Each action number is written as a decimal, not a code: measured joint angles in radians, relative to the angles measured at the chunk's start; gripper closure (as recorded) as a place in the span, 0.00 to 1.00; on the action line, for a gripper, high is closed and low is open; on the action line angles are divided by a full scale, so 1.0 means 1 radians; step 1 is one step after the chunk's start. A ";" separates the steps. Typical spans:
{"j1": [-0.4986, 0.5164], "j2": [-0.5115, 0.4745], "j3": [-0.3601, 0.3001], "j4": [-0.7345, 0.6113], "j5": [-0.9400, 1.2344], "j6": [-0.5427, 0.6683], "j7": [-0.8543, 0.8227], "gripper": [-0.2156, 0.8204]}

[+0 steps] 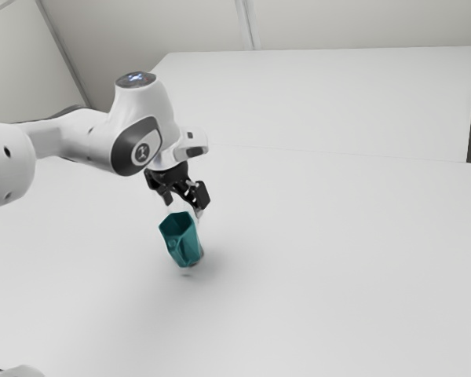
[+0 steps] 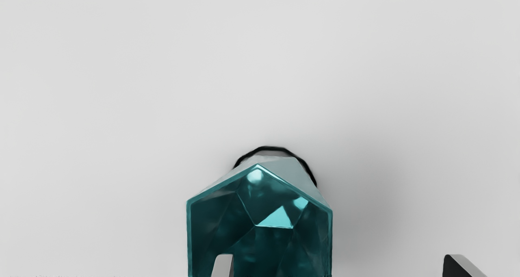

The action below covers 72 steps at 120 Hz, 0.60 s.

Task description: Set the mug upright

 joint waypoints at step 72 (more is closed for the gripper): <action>-0.472 0.096 0.586 0.625 -0.029 -0.548 -0.097 0.21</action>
